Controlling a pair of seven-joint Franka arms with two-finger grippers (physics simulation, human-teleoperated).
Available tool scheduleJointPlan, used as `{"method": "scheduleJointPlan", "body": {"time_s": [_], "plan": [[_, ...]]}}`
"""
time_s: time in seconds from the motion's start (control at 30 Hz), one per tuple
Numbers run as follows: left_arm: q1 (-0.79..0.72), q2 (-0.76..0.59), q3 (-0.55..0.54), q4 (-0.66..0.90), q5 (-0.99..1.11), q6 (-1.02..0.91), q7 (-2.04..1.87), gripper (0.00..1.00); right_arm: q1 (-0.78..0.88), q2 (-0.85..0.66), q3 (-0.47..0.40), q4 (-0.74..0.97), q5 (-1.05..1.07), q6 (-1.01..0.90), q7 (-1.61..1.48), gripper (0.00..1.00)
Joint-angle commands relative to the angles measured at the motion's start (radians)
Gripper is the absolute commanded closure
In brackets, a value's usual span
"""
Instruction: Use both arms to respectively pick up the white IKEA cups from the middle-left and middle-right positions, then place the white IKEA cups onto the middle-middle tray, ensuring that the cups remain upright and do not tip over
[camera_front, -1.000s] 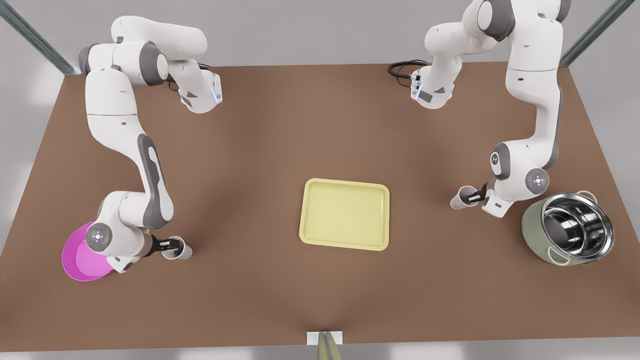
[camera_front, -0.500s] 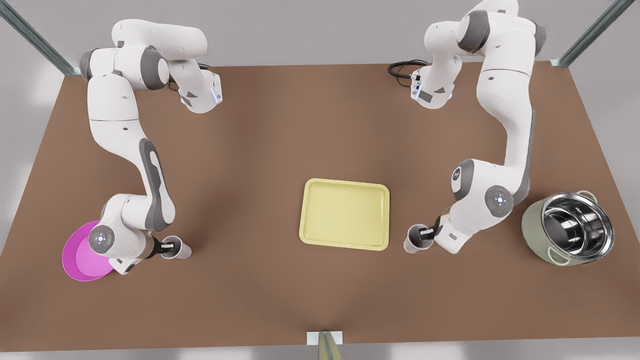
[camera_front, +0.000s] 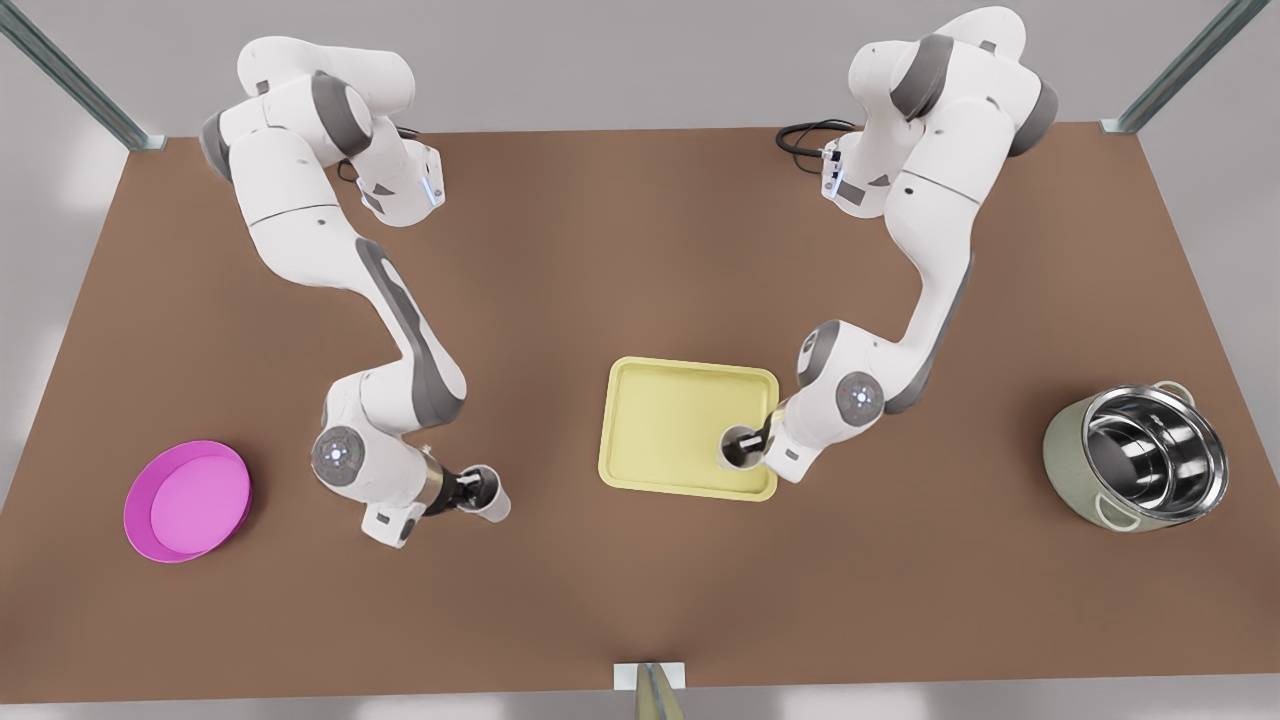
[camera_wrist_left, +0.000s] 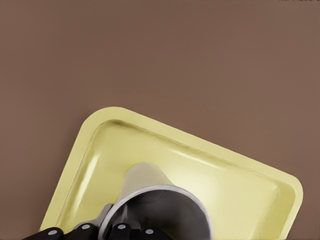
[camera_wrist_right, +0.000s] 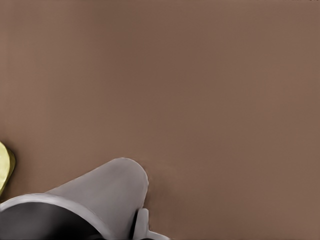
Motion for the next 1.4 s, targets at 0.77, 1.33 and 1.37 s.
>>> {"method": "scheduleJointPlan", "body": {"time_s": [0.77,1.33,1.37], "plan": [[0.252,-0.198,0.005,0.438,0.223,-0.990,0.094,0.00,0.375,0.078,-0.004,0.001,-0.039,0.125,1.005,0.45],[0.206,-0.449,0.205,0.231,0.116,-0.938,0.493,0.00,0.342,-0.052,-0.004,-0.007,-0.039,0.011,1.003,0.00],[0.208,-0.449,0.203,0.231,0.116,-0.940,0.493,0.00,0.313,-0.094,-0.004,-0.007,-0.041,-0.036,0.996,0.00]]}}
